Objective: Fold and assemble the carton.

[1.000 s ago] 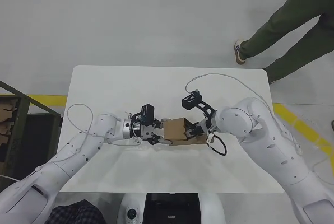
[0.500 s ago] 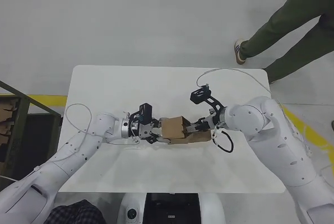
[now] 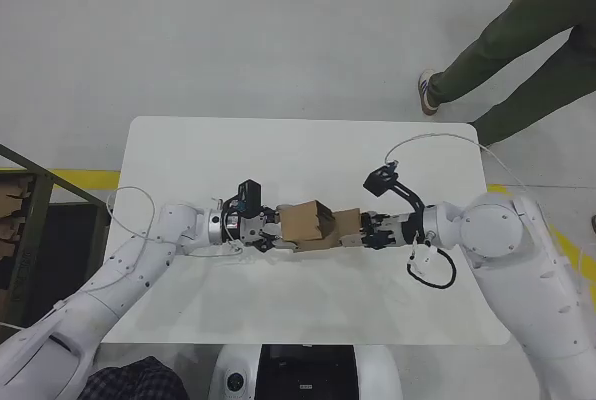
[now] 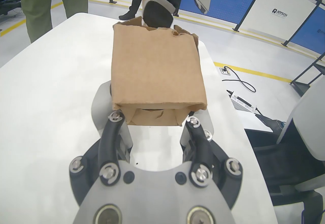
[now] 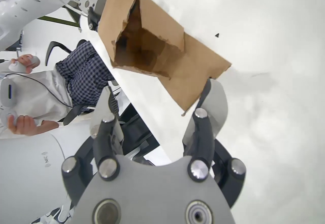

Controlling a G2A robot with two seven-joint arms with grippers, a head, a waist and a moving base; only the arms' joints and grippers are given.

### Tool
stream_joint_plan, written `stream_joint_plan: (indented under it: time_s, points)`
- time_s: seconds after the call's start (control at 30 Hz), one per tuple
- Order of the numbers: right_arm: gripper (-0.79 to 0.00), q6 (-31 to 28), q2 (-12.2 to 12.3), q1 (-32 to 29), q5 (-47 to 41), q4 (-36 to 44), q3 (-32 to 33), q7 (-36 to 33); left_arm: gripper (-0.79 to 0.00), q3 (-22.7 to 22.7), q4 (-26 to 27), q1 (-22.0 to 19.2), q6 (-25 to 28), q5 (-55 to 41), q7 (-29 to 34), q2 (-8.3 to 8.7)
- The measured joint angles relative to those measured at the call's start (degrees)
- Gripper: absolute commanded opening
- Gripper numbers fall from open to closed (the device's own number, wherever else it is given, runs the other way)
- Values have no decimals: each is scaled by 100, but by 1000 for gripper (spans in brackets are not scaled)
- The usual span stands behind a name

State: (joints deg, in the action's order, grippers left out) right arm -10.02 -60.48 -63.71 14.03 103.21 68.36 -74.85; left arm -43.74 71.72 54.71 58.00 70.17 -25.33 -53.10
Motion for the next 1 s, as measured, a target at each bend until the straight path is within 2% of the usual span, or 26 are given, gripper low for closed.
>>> stream_joint_plan:
  time_s: [0.13,0.4,0.73,1.0]
  points:
    - [-785,-215,41,-249,-375,53,128,60,-419,-59,34,60,0,31,27,2]
    - [-785,-276,66,-456,-696,19,119,409,-416,-94,92,116,0,16,105,-29]
    - [-785,-40,-20,-63,-968,-604,-349,780,-416,-91,250,147,0,-1,86,-50]
    - [-785,-2,-73,246,-980,-760,-647,863,-416,-56,270,142,0,-28,49,-43]
